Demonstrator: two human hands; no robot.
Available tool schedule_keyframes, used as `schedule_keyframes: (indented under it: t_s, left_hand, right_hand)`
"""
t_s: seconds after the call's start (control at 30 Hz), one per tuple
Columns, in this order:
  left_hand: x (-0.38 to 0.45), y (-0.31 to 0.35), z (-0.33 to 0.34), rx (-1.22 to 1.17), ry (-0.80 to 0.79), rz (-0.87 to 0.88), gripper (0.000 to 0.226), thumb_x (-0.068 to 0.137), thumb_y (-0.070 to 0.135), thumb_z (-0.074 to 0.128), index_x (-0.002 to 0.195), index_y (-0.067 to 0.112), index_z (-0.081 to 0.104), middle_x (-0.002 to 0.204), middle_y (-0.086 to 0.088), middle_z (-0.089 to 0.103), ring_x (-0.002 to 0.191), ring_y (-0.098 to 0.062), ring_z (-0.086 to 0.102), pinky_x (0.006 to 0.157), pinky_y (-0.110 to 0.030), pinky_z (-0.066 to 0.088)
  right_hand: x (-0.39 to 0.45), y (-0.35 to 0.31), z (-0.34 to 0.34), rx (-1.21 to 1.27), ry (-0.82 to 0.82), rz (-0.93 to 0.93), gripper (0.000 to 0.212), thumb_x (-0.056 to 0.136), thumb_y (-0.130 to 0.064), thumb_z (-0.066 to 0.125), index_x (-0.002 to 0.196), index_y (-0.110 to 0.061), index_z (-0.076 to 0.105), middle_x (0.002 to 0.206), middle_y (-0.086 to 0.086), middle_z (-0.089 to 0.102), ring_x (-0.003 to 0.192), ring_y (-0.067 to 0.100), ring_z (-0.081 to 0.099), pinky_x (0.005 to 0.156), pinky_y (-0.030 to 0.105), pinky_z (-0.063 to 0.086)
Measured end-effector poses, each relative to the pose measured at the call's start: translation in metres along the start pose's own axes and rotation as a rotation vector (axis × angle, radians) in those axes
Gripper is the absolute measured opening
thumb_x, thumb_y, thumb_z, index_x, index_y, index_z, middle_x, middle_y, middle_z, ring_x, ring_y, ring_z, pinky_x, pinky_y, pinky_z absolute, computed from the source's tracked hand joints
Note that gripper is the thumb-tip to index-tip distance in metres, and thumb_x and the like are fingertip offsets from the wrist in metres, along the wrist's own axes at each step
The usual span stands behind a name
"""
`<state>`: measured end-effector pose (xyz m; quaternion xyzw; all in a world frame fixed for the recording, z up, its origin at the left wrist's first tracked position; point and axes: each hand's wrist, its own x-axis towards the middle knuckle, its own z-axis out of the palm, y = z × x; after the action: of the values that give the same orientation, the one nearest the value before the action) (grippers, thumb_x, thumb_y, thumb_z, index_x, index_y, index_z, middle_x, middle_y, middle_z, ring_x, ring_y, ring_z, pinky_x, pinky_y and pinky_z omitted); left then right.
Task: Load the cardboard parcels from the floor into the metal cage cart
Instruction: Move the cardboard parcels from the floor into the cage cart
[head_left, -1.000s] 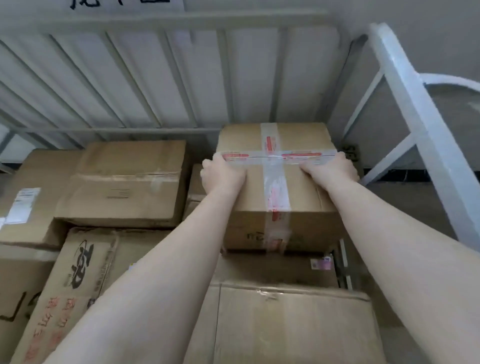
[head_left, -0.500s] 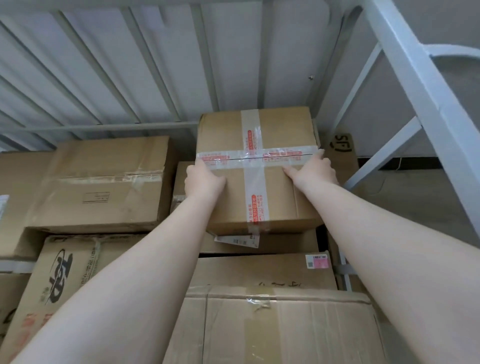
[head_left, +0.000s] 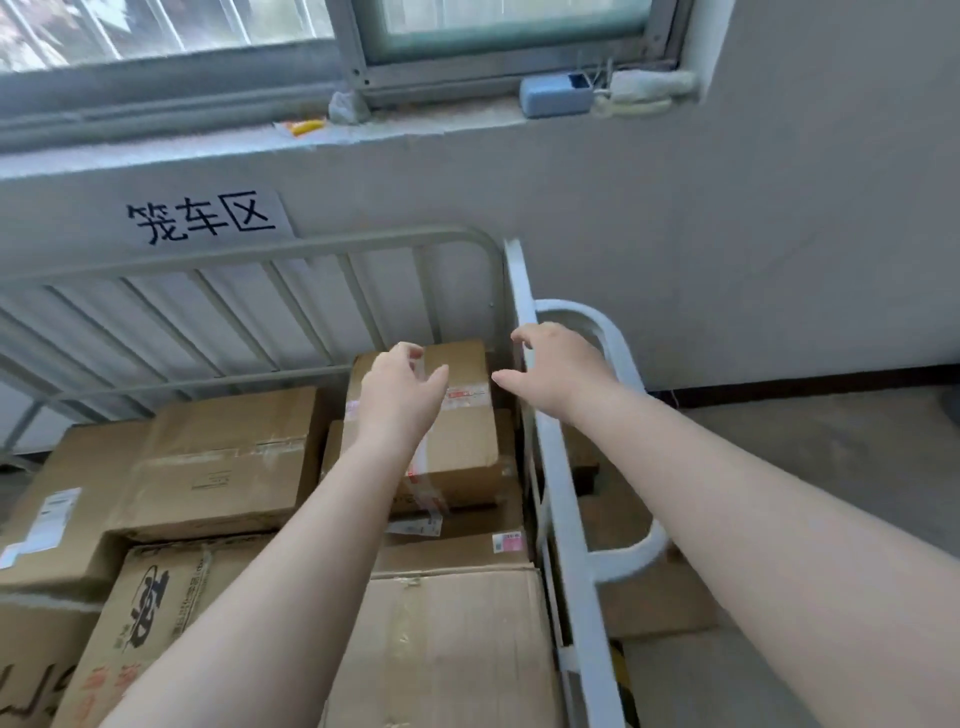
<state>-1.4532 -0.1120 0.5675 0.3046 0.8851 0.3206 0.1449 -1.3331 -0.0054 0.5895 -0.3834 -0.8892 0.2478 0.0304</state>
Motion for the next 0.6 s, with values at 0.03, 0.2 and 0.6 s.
schedule_keyframes:
  t_s: [0.03,0.2,0.6]
  left_hand:
    - [-0.016,0.023,-0.002,0.0,0.009,0.034,0.043,0.093,0.03,0.053,0.132,0.012,0.049,0.131,-0.008,0.053,0.121,-0.024,0.05,0.094,-0.032,0.041]
    - [-0.098,0.119,0.035,0.046,-0.052,0.125,0.042,0.091,0.029,0.053,0.13,0.012,0.051,0.126,-0.01,0.055,0.118,-0.027,0.05,0.095,-0.038,0.045]
    - [-0.218,0.135,0.248,0.127,-0.452,-0.086,0.043,0.091,0.031,0.05,0.133,0.019,0.048,0.13,-0.003,0.052,0.117,-0.023,0.051,0.092,-0.04,0.05]
  right_hand:
    - [-0.018,0.013,-0.022,0.011,0.024,0.012,0.057,0.09,-0.042,0.056,0.139,-0.017,0.043,0.141,0.002,0.047,0.128,0.023,0.046,0.101,0.04,0.043]
    - [-0.107,0.1,-0.091,0.107,0.072,0.147,0.052,0.087,-0.041,0.061,0.131,-0.015,0.051,0.128,0.004,0.056,0.117,0.023,0.053,0.093,0.034,0.046]
    - [-0.18,0.296,-0.037,0.15,-0.179,0.454,0.056,0.087,-0.043,0.062,0.133,-0.014,0.048,0.13,0.005,0.056,0.118,0.024,0.054,0.094,0.032,0.046]
